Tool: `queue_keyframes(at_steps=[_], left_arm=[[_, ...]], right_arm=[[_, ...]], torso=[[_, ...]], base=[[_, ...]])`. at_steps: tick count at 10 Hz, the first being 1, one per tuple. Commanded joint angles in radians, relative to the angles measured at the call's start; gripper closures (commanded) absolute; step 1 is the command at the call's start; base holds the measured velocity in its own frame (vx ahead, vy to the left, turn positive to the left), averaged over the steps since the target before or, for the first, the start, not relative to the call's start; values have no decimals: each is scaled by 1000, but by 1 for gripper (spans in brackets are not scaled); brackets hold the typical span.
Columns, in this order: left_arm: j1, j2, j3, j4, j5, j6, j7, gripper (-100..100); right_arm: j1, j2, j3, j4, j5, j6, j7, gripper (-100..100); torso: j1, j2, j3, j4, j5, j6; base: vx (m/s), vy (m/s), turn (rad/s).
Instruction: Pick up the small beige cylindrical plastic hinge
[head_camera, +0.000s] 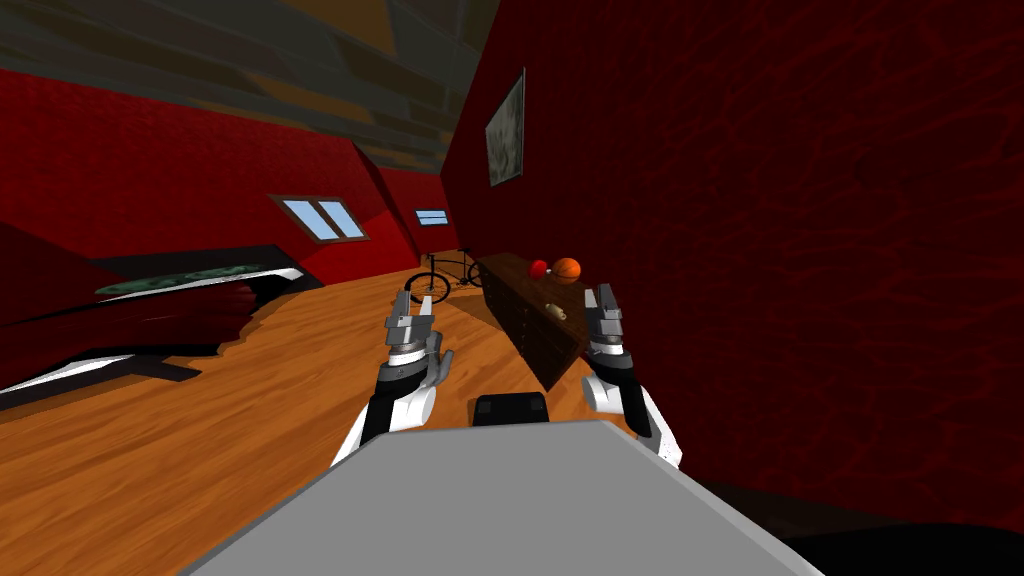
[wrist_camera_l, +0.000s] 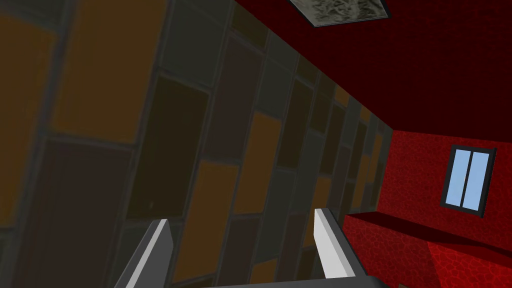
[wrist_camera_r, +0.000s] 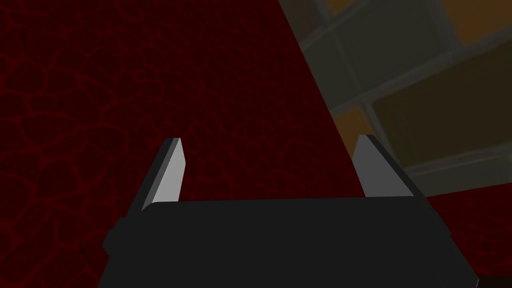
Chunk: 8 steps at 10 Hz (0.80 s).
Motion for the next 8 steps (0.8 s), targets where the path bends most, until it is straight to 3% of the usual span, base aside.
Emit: queue_keyframes(at_steps=[1,6,7,8], left_arm=[[0,0,0,0,0,0,0,0],[0,0,0,0,0,0,0,0],[0,0,0,0,0,0,0,0],[0,0,0,0,0,0,0,0]], right_arm=[[2,-50,-6,19,-10,-5,14,-100],[7,-181,-22,90,-37,-15,57,-100],[7,-190,-22,90,-37,-15,57,-100],[11,-229,-28,121,-46,-18,73,-100]], torso=[[0,0,0,0,0,0],[-2,0,0,0,0,0],[-2,-1,-1,0,-1,0],[-3,-1,-1,0,-1,0]], base=[[16,124,-24],[25,154,-29],[37,120,-14],[29,158,-16]])
